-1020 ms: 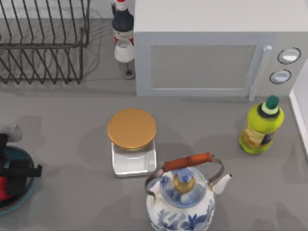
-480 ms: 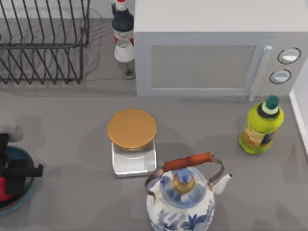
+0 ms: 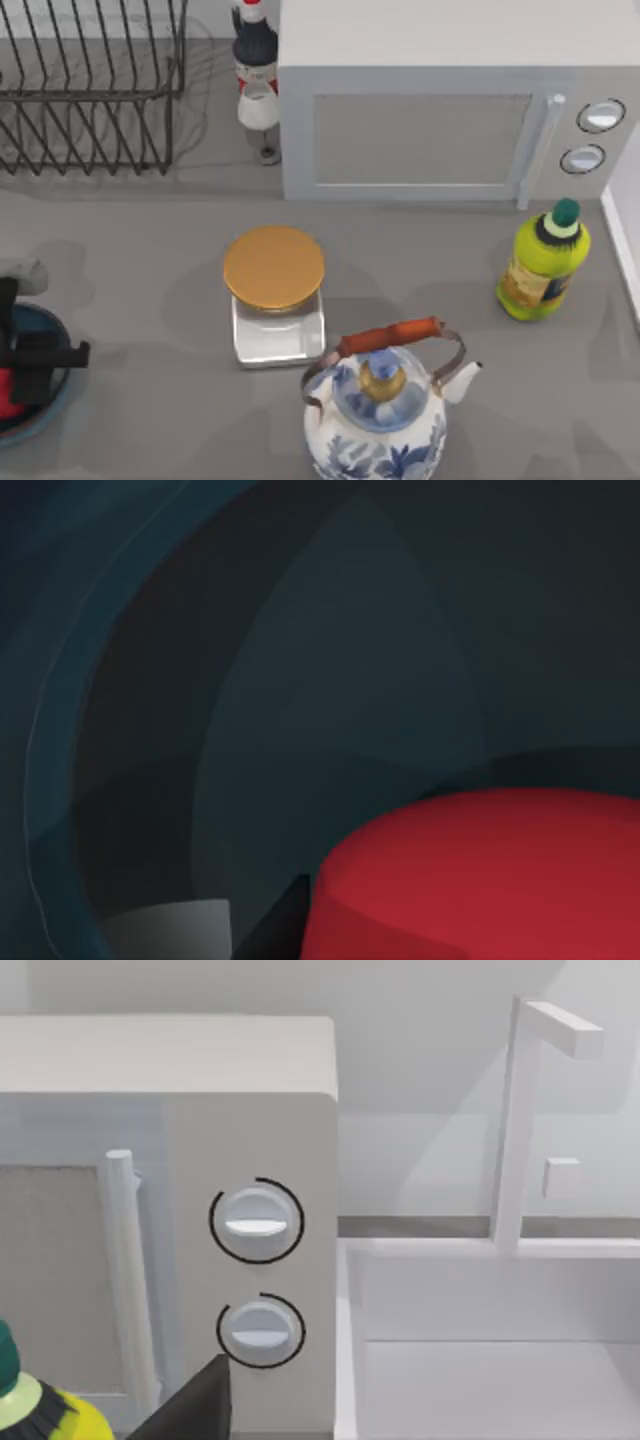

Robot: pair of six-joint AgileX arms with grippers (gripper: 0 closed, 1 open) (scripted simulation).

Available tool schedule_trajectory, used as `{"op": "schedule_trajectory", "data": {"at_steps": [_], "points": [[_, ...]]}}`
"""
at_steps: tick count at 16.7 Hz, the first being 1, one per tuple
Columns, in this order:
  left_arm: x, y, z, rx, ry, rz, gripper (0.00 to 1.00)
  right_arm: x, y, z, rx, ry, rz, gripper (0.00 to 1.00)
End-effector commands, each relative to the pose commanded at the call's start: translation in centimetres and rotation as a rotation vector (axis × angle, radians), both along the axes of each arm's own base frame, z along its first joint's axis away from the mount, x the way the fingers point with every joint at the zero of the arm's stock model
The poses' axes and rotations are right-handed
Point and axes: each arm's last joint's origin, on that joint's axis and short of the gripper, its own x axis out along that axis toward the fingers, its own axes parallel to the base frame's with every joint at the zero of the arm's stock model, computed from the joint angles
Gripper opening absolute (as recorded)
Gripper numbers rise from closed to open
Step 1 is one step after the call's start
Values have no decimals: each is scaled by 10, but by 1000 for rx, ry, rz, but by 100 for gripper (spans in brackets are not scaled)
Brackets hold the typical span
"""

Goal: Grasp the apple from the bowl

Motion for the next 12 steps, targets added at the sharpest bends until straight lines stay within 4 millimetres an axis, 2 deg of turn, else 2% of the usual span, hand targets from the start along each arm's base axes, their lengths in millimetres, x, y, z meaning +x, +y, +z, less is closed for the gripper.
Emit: {"op": "schedule_trajectory", "data": {"at_steps": [1, 2, 5, 7, 9, 12], "points": [[0, 0, 0, 0, 0, 0, 0, 0, 0, 0, 0, 0, 0, 100], [8, 0, 24, -28, -77, 4, 0, 0, 0, 0, 0, 0, 0, 100], [13, 0, 31, -28, -72, 4, 0, 0, 0, 0, 0, 0, 0, 100], [22, 0, 46, -28, -65, 4, 0, 0, 0, 0, 0, 0, 0, 100], [34, 0, 72, -28, -60, 4, 0, 0, 0, 0, 0, 0, 0, 100], [46, 0, 130, -28, -47, 4, 0, 0, 0, 0, 0, 0, 0, 100]]}}
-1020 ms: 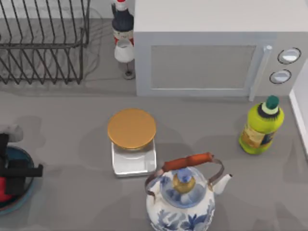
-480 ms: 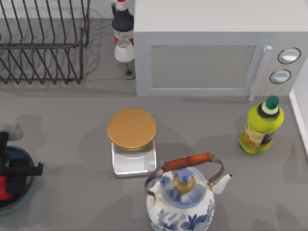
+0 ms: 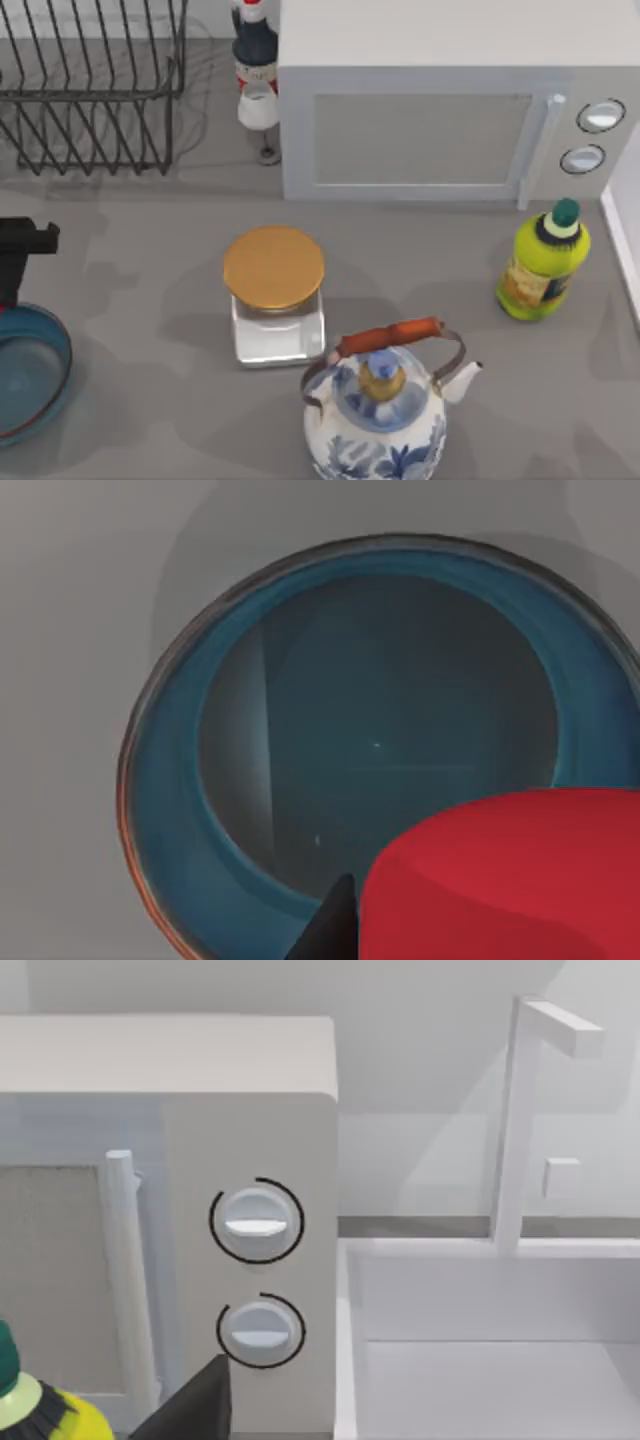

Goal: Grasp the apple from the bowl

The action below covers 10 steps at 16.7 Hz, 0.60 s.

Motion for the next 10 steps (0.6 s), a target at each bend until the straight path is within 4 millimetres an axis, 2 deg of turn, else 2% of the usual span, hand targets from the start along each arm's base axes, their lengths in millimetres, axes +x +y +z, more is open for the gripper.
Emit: {"op": "schedule_trajectory", "data": {"at_steps": [4, 6, 8, 10], "points": [[-10, 0, 82, 0, 9, 0, 0, 0, 0, 0, 0, 0, 0, 100], [-21, 0, 114, 1, -5, 0, 0, 0, 0, 0, 0, 0, 0, 100], [-32, 0, 135, 1, -21, 0, 0, 0, 0, 0, 0, 0, 0, 100], [-38, 0, 144, 1, -30, 0, 0, 0, 0, 0, 0, 0, 0, 100]]}}
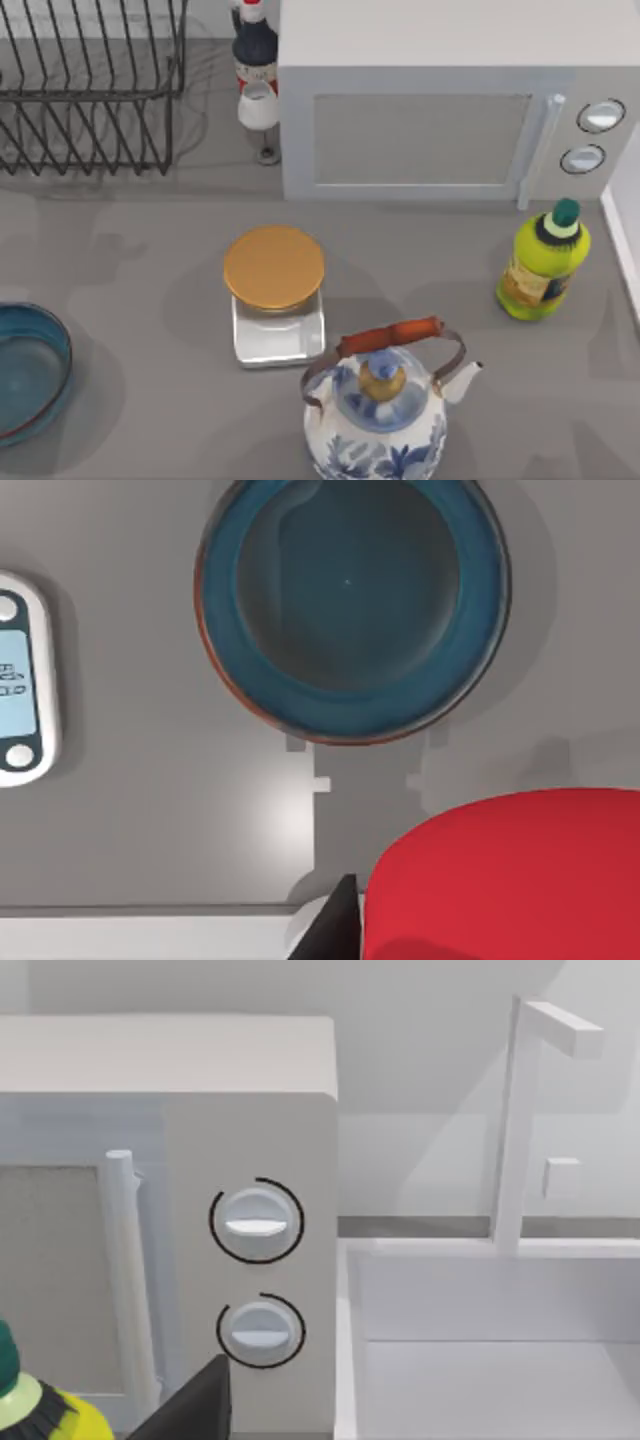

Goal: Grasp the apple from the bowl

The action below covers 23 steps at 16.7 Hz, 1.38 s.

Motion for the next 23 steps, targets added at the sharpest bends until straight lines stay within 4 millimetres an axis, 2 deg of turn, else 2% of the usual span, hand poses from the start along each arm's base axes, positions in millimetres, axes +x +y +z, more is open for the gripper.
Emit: {"op": "schedule_trajectory", "data": {"at_steps": [5, 8, 10, 12, 15, 17, 19, 23], "points": [[1, 0, -1, 1, 4, 3, 0, 0, 0, 0, 0, 0, 0, 100], [13, -16, -12, 0, 21, 3, 0, 0, 0, 0, 0, 0, 0, 100], [24, -42, -26, 1, 37, 2, 0, 0, 0, 0, 0, 0, 0, 100], [30, -78, -44, 5, 53, -1, 0, 0, 0, 0, 0, 0, 0, 100], [27, -138, -73, 16, 71, -5, 0, 0, 0, 0, 0, 0, 0, 100], [20, -167, -91, 23, 77, -4, 0, 0, 0, 0, 0, 0, 0, 100], [14, -184, -102, 27, 77, -4, 0, 0, 0, 0, 0, 0, 0, 100], [13, -188, -105, 28, 77, -4, 0, 0, 0, 0, 0, 0, 0, 100]]}}
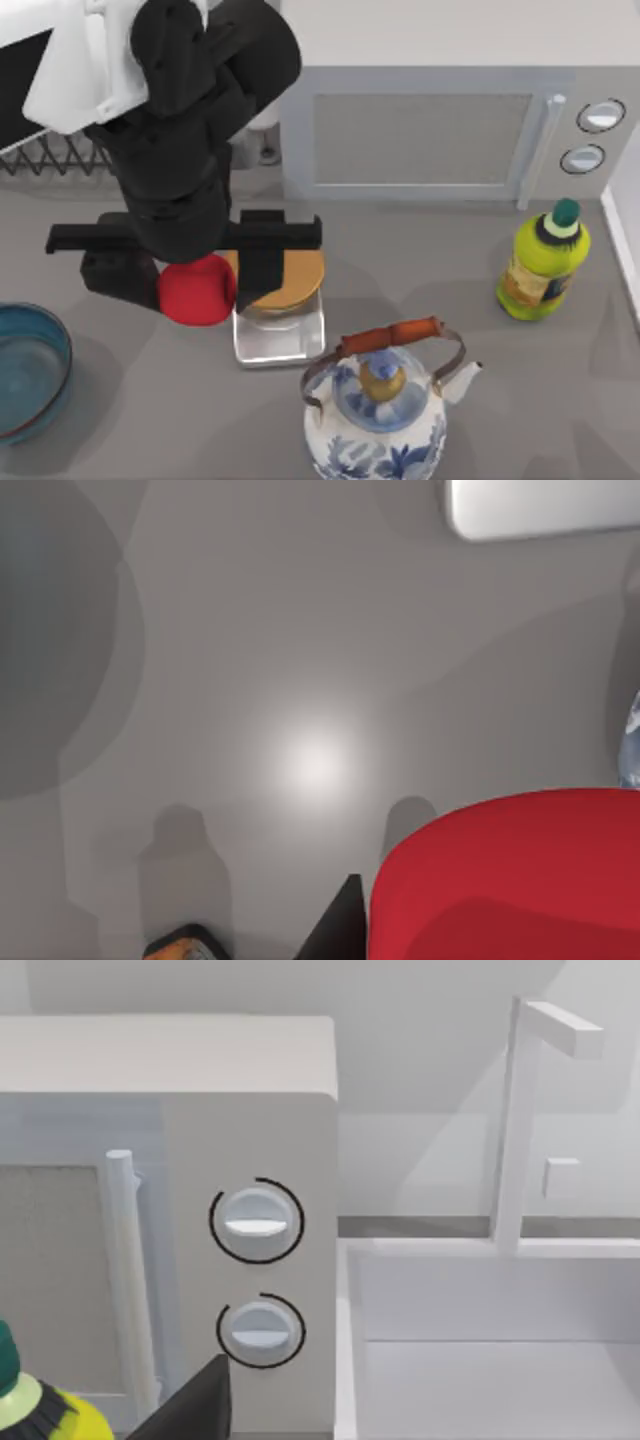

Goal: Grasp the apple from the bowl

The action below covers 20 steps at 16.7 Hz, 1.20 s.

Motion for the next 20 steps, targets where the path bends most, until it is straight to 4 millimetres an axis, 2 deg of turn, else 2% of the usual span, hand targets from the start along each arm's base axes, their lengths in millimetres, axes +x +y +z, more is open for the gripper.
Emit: {"op": "schedule_trajectory", "data": {"at_steps": [2, 4, 11, 13, 18, 20], "points": [[0, 1, 1, -3, -2, 1, 0, 0, 0, 0, 0, 0, 0, 100], [1, 0, -9, -2, 0, 0, 0, 0, 0, 0, 0, 0, 0, 100], [6, 1, -88, -3, -11, 11, 0, 0, 0, 0, 0, 0, 0, 100], [2, 1, -105, 1, -4, 7, 0, 0, 0, 0, 0, 0, 0, 100], [0, 0, -110, 0, 0, 0, 0, 0, 0, 0, 0, 0, 0, 100], [0, 0, -110, 0, 0, 0, 15, 0, 0, 0, 0, 0, 0, 100]]}}
